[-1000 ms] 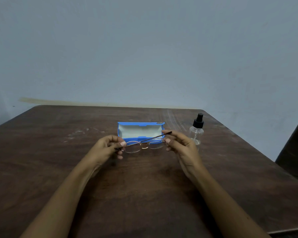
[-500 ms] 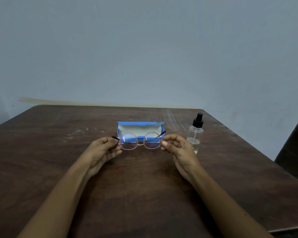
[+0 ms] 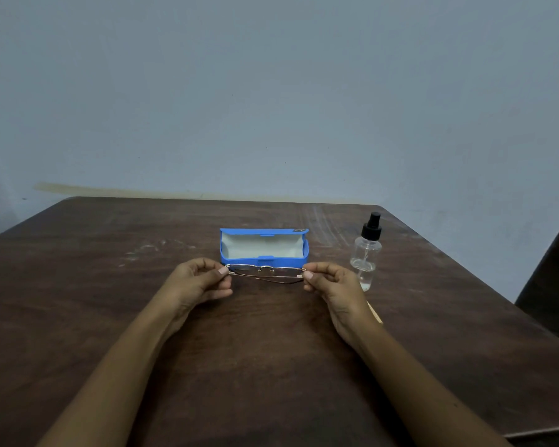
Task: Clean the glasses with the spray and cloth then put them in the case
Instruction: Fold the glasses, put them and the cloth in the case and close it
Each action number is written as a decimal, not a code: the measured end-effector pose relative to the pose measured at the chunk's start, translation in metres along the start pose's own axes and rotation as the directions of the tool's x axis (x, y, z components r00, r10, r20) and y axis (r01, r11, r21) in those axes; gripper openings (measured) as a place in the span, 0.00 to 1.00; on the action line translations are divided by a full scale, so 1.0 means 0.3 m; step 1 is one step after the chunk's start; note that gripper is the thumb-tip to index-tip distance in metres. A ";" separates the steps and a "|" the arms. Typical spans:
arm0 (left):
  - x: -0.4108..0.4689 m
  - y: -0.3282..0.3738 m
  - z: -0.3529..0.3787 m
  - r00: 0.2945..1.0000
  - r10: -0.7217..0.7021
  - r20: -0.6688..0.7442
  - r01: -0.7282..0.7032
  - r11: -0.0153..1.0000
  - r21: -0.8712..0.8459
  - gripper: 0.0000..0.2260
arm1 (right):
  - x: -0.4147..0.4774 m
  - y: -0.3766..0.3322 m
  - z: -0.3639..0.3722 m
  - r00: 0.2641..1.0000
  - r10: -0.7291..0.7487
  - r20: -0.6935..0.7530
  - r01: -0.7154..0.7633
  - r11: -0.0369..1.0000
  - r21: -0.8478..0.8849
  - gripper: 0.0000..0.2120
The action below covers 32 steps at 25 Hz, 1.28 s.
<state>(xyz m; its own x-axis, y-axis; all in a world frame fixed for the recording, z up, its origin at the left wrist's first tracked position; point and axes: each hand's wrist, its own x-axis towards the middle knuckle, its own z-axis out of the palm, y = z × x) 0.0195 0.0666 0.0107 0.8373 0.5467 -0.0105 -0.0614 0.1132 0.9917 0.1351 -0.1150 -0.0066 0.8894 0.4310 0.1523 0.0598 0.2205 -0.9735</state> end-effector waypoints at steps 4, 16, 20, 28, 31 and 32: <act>0.007 -0.007 -0.004 0.999 -0.006 -0.031 0.012 0.979 0.205 0.06 | -0.003 0.000 0.005 1.000 0.000 -0.025 -0.001 0.999 -0.045 0.07; 0.021 -0.023 -0.023 0.997 -0.044 -0.062 0.066 0.904 0.423 0.06 | -0.001 0.008 0.016 0.993 0.030 -0.116 -0.057 0.971 -0.232 0.07; 0.019 -0.020 -0.021 0.997 -0.050 -0.051 0.067 0.892 0.447 0.07 | -0.011 -0.002 0.017 0.991 0.027 -0.134 -0.069 0.945 -0.320 0.06; 0.015 -0.012 -0.018 0.995 -0.058 -0.079 0.091 0.859 0.504 0.04 | -0.015 -0.007 0.019 0.992 -0.011 -0.129 -0.045 0.905 -0.423 0.07; 0.017 -0.011 -0.021 0.994 -0.080 -0.078 0.108 0.870 0.480 0.04 | -0.017 -0.004 0.018 0.991 -0.034 -0.128 -0.029 0.886 -0.463 0.08; 0.016 -0.007 -0.024 0.992 -0.094 -0.078 0.120 0.880 0.460 0.04 | -0.017 -0.003 0.019 0.991 -0.048 -0.129 -0.020 0.878 -0.478 0.08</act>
<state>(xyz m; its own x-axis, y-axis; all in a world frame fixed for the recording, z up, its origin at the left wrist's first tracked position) 0.0198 0.0749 0.0078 0.7941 0.5970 -0.1137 0.2959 -0.2165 0.9303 0.1280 -0.1126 -0.0055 0.9364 0.3038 0.1756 0.2519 -0.2334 -0.9392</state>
